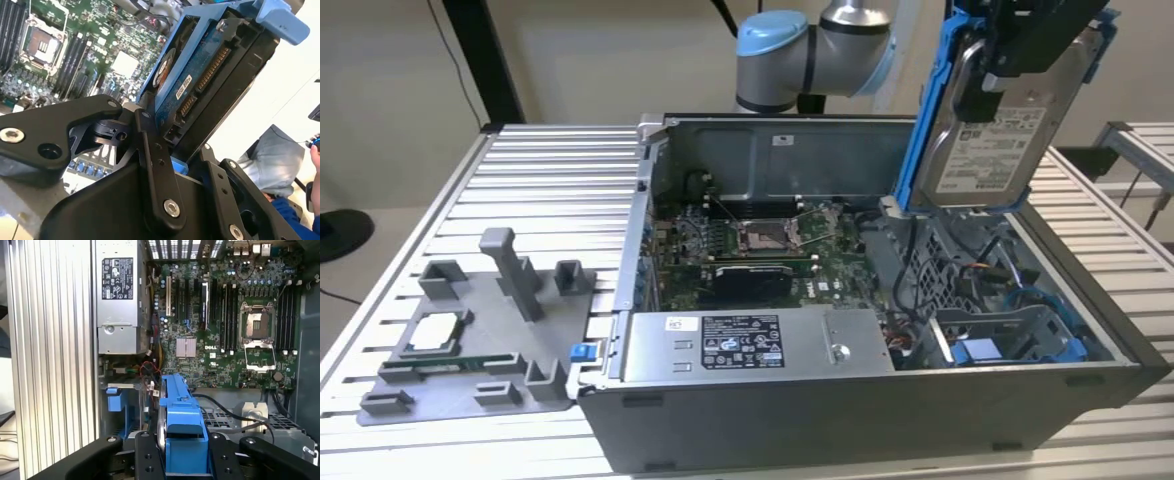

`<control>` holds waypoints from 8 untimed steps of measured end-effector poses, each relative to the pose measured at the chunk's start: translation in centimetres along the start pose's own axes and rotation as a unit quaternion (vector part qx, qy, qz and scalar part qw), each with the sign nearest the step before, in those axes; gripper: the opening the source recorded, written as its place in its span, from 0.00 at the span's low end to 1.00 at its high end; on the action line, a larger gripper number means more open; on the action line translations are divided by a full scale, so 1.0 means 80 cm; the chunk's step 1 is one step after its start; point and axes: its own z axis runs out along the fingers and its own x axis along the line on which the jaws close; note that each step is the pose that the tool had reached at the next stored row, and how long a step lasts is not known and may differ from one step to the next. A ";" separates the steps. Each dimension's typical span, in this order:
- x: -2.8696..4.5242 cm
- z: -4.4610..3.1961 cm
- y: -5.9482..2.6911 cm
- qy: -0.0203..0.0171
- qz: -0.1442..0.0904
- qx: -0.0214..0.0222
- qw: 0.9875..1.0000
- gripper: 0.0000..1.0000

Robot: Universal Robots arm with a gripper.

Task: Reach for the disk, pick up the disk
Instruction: 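Pick up the disk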

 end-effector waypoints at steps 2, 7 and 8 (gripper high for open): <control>0.0051 0.0003 0.000 0.000 0.000 0.000 1.000 0.00; 0.0178 0.0013 0.000 0.000 0.000 0.000 1.000 0.00; 0.0204 0.0015 -0.001 0.000 0.000 0.000 1.000 0.00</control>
